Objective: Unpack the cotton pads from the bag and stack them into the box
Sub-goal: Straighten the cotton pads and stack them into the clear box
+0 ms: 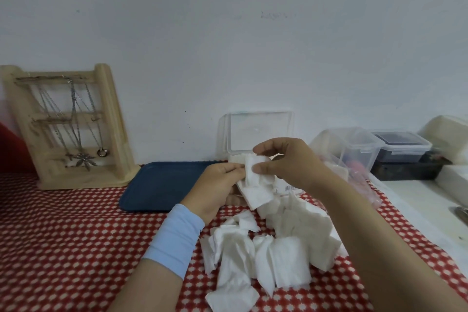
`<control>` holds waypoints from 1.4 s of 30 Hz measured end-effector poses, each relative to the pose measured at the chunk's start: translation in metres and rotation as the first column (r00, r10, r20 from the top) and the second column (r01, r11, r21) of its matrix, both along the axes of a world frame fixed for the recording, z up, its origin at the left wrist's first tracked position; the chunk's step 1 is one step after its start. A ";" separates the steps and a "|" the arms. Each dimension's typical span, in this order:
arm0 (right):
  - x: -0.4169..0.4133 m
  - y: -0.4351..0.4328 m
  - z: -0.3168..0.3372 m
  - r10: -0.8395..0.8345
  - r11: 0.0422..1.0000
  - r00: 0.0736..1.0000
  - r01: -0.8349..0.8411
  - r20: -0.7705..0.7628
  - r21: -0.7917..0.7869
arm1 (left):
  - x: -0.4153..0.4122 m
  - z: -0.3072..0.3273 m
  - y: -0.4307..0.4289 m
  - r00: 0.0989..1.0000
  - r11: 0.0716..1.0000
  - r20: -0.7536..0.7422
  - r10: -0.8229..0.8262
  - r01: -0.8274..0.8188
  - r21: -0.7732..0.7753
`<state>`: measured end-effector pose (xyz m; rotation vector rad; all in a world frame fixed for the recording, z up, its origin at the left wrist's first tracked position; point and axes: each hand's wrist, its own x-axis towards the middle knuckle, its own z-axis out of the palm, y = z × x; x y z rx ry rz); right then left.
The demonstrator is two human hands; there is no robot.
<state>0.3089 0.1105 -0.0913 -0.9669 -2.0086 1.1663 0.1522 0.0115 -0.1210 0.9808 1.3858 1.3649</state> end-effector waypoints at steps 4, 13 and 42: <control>0.000 0.000 -0.002 0.019 0.999 0.998 -0.017 0.060 -0.028 | 0.002 0.004 0.000 0.996 1.000 0.091 -0.024 0.025 -0.011; 0.005 0.001 -0.001 0.238 0.923 0.966 -0.193 0.100 -0.333 | -0.003 -0.001 0.002 0.982 0.994 0.164 0.094 -0.103 0.047; -0.003 -0.016 0.010 -0.005 0.982 1.000 0.005 0.004 -0.190 | 0.000 0.003 0.003 0.955 0.993 0.284 0.088 -0.105 0.047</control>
